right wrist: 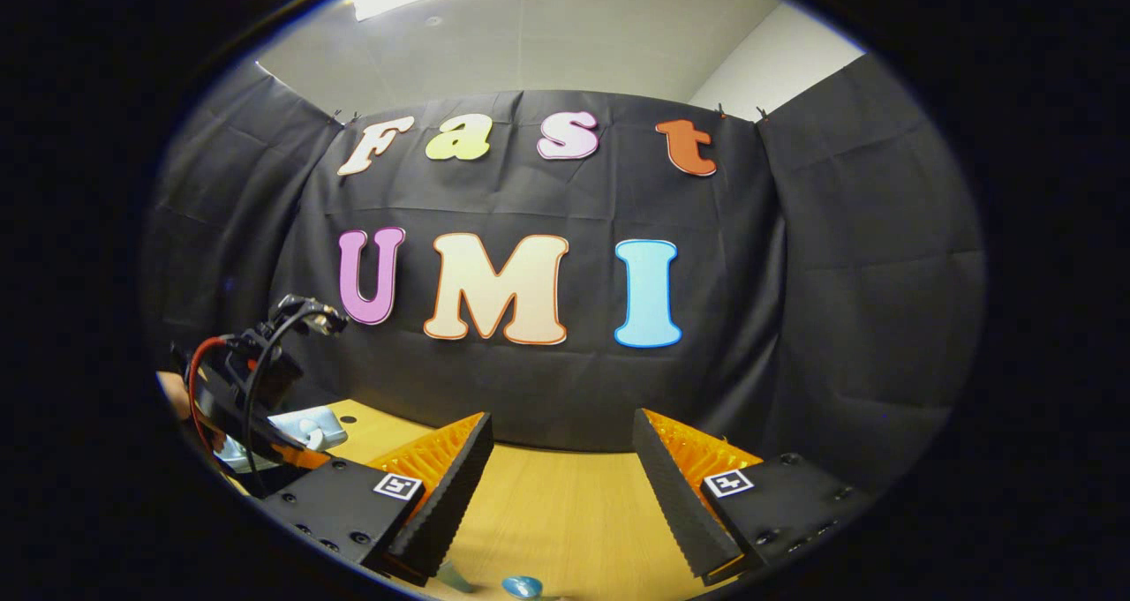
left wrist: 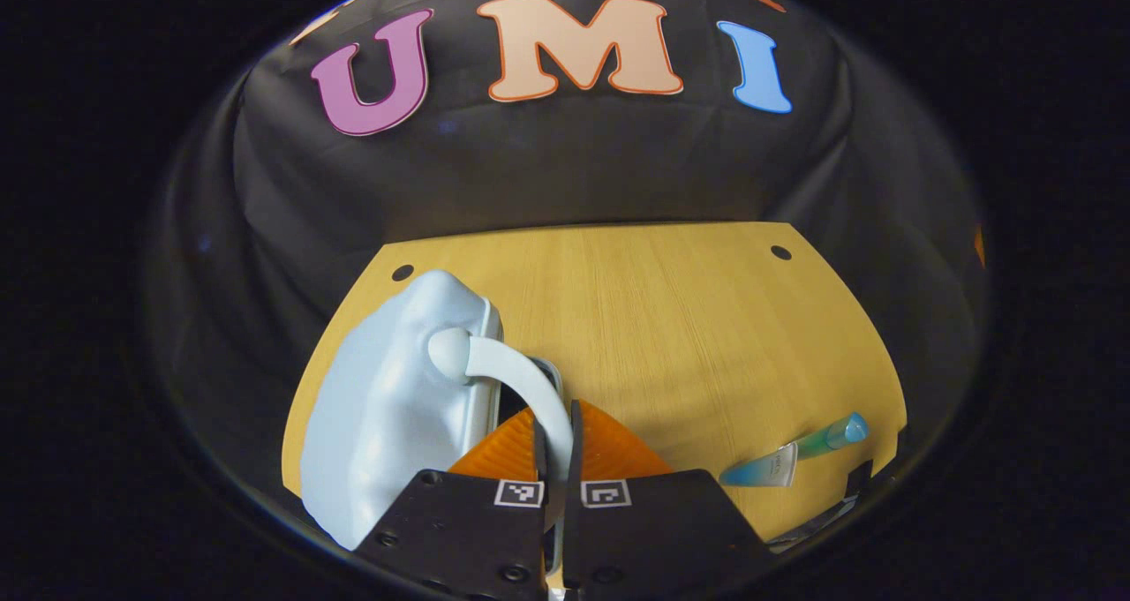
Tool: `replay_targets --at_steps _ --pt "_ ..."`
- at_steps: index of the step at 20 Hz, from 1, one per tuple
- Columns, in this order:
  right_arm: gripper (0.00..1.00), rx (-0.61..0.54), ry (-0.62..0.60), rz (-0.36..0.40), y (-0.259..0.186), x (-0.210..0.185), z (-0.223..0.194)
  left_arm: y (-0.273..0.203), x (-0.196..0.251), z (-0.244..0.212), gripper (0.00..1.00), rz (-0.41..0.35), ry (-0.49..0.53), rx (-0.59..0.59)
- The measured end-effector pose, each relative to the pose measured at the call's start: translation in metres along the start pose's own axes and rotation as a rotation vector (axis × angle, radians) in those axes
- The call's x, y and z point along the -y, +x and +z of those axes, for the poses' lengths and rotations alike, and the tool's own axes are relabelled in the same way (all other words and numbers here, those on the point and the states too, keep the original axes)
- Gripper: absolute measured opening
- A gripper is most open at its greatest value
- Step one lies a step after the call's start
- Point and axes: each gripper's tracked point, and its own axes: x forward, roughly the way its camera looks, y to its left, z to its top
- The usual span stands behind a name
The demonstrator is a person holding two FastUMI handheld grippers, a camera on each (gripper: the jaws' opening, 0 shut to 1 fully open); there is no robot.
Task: First open the suitcase, pack the skin care products into it, and then close the suitcase.
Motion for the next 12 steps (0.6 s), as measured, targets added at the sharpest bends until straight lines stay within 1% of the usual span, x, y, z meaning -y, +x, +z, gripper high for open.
replay_targets --at_steps 3,6,12 --pt "0.99 0.010 0.011 0.014 0.003 -0.014 0.004 -0.019 -0.029 0.023 0.01 0.024 0.003 0.048" --pt "0.99 0.015 0.018 0.019 0.003 -0.027 0.006 -0.035 -0.065 0.039 0.01 0.058 -0.018 0.101" --pt "1.00 0.019 0.016 0.030 0.006 -0.065 0.008 -0.055 -0.128 0.059 0.01 0.101 -0.011 0.173"
